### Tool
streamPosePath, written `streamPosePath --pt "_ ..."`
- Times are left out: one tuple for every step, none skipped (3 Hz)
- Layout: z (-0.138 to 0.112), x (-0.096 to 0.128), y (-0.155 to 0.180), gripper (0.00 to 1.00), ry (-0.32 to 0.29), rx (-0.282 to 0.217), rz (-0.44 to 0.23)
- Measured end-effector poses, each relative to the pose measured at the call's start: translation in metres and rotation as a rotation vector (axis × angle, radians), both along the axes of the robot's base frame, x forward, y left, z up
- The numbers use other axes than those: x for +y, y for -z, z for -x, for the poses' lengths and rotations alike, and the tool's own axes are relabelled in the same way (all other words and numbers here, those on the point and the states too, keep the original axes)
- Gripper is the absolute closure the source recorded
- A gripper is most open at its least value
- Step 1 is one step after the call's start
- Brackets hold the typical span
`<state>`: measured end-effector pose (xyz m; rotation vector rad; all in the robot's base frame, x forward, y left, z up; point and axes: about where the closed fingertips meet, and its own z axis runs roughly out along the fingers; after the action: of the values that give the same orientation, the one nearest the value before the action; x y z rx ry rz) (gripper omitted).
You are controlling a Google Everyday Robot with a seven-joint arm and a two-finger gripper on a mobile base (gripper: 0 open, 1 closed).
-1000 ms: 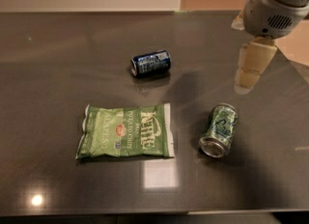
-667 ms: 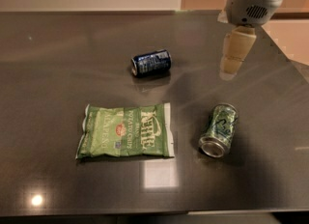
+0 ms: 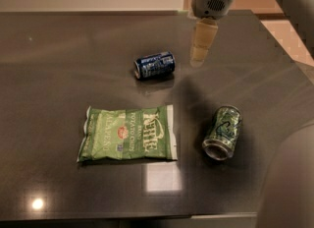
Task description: Place pepsi can upright
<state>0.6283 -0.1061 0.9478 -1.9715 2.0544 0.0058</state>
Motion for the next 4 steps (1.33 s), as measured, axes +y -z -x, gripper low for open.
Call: streamPosePath --pt "-0.016 0.039 0.012 0.0 -0.059 0.01 -0.025" --pt "-0.021 0.073 0.029 0.0 -0.121 0.026 -0.014" --pt "-0.027 0.098 0.051 0.0 -0.177 0.05 0.039" --pt "-0.033 0.114 0.074 0.0 -0.219 0.083 0.081"
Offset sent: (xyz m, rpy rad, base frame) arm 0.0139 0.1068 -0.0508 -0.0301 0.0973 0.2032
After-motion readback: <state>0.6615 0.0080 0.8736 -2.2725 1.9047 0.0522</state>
